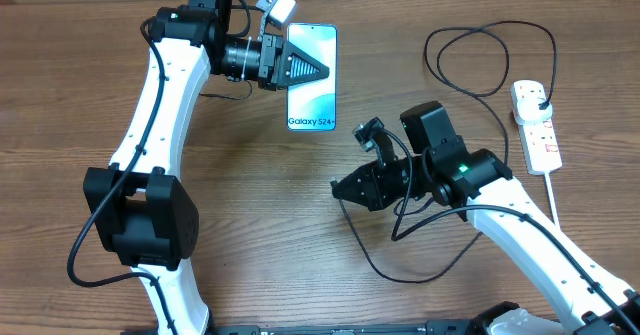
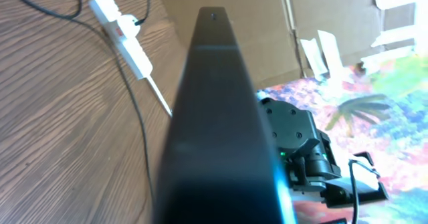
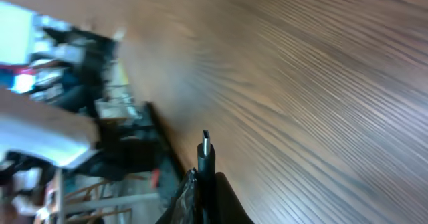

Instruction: Plug charger to phone and switch on socket

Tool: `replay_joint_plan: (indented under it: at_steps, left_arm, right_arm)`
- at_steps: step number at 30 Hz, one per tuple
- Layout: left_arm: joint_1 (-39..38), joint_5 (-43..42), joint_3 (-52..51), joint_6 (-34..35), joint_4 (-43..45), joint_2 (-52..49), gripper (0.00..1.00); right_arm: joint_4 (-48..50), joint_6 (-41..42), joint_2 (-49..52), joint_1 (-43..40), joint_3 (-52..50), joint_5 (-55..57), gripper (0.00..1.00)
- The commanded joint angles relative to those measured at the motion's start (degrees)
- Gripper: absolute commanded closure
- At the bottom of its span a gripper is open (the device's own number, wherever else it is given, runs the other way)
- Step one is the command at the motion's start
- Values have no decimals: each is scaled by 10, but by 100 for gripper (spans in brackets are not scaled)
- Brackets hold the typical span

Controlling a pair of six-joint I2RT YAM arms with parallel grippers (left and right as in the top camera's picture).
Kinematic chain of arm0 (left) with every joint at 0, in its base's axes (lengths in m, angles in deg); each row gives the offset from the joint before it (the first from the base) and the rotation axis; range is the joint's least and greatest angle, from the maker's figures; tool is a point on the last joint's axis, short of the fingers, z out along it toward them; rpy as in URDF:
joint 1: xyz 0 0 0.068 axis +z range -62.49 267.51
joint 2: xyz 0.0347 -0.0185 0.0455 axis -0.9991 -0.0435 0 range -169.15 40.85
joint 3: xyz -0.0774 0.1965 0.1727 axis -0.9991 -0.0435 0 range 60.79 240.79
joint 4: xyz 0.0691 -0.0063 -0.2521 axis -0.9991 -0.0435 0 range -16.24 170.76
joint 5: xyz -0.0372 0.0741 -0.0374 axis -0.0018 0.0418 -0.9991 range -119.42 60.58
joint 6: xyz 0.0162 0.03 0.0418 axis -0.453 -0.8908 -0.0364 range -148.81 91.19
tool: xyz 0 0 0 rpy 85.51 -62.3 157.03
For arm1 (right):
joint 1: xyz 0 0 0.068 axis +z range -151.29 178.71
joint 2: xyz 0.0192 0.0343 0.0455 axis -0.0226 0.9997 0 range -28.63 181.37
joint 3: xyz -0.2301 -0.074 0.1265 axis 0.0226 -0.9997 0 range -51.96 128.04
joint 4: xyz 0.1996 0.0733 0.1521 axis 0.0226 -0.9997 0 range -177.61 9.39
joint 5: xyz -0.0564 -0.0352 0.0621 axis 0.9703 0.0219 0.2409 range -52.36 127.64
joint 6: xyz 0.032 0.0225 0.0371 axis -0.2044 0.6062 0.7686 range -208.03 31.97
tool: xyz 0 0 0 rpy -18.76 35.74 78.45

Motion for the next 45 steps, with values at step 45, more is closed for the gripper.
replay_joint_plan:
  at_steps: [45]
  left_arm:
    - [0,-96,7,312,229,27,96]
  right_arm:
    - [406,256,-3,-63,3,-144,96]
